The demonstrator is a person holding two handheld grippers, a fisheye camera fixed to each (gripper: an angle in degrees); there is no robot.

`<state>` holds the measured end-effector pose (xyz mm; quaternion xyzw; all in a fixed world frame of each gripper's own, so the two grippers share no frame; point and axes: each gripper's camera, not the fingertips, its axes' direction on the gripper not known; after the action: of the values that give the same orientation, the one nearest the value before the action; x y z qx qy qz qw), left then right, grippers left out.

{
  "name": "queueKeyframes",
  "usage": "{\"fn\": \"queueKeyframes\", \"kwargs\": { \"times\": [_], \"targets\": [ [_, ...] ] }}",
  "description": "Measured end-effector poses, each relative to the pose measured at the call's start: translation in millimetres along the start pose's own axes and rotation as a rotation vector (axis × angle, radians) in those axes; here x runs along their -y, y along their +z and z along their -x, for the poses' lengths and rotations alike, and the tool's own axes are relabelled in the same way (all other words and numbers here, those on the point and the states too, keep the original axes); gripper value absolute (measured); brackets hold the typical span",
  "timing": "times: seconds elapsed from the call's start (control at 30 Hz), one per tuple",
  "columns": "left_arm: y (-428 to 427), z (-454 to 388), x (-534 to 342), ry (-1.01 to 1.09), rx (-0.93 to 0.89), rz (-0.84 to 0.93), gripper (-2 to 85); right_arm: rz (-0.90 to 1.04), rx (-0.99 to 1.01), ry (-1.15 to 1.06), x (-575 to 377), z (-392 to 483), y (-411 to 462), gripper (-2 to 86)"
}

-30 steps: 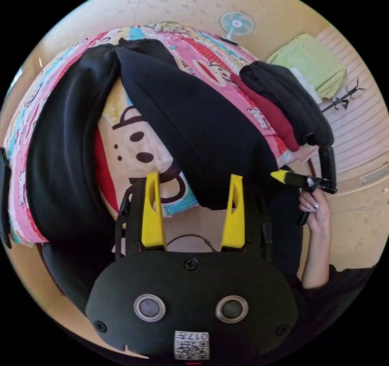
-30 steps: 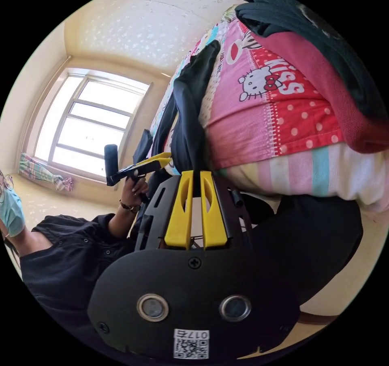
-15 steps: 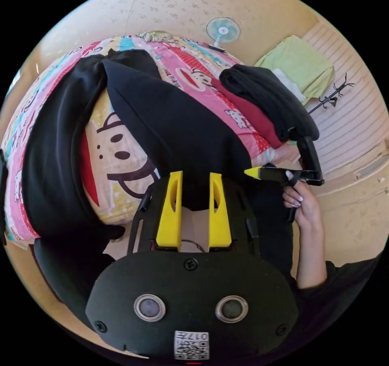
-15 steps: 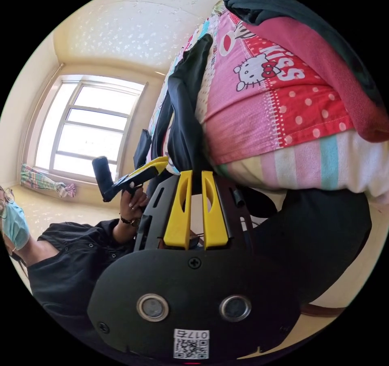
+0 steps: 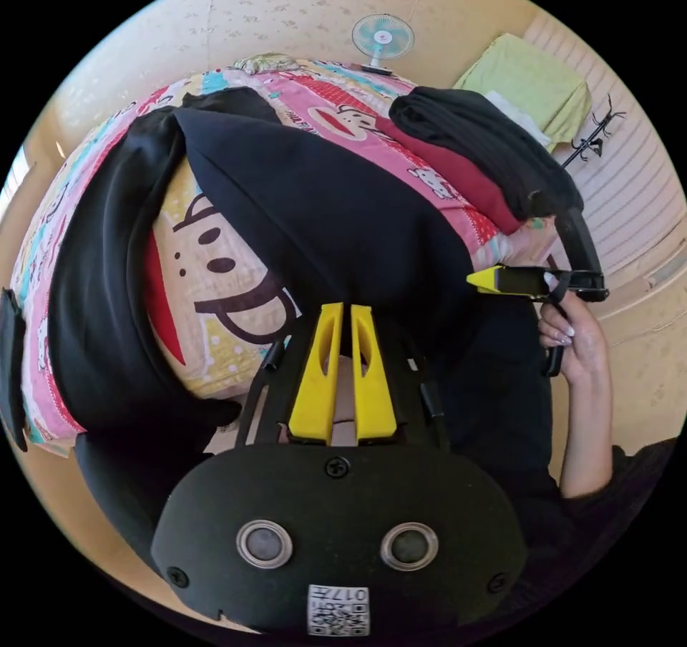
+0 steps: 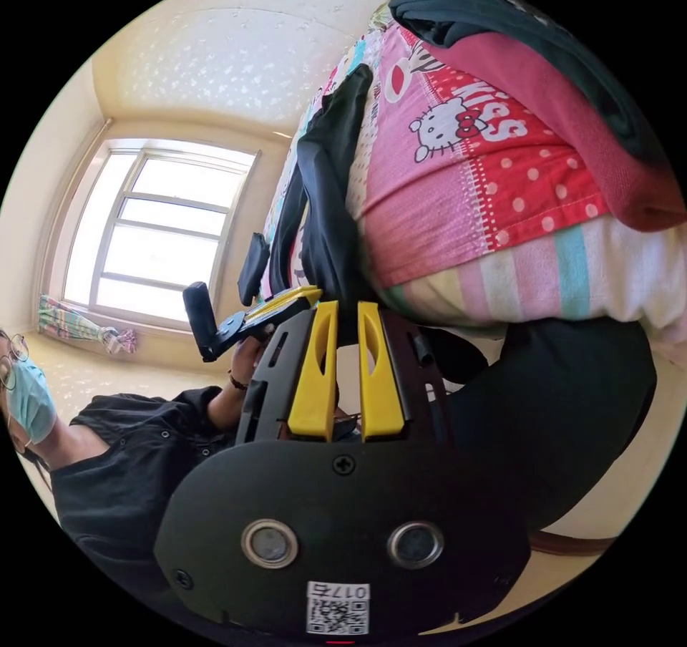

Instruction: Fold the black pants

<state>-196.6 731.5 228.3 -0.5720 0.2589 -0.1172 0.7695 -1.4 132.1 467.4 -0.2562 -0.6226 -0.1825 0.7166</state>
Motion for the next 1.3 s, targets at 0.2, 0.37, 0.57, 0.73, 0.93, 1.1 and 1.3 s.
{"fn": "queueKeyframes", "kwargs": {
  "times": [0.2, 0.37, 0.57, 0.73, 0.93, 1.1, 1.3],
  "targets": [
    [-56.1, 83.6, -19.4, 0.017, -0.511, -0.003, -0.6, 0.068, 0.004, -0.067, 1.2, 9.8, -1.6, 2.7],
    [-51.5, 95.0, -11.6, -0.049, -0.337, 0.030, 0.1, 0.081, -0.028, -0.047, 8.4, 7.9, 2.6, 3.6],
    [-5.5, 39.2, 22.6, -0.012, -0.194, 0.062, 13.0, 0.069, -0.021, -0.032, 5.6, 14.5, 0.5, 6.5],
    [39.5, 27.5, 38.6, -0.062, -0.146, 0.104, 10.5, 0.030, 0.008, -0.037, -3.9, 15.9, -13.1, 6.4],
    [59.0, 6.5, 43.6, -0.120, -0.009, 0.090, 7.2, -0.023, 0.043, -0.022, -9.8, 10.0, -24.4, 5.2],
    [65.6, -21.9, 36.1, -0.145, 0.115, 0.024, 7.1, -0.043, 0.079, -0.015, -8.4, 9.3, -23.6, 5.1],
    [70.3, -31.9, 35.1, -0.164, 0.139, -0.005, 6.4, -0.032, 0.085, -0.028, -9.2, 19.5, -18.6, 4.7]
  ]
}}
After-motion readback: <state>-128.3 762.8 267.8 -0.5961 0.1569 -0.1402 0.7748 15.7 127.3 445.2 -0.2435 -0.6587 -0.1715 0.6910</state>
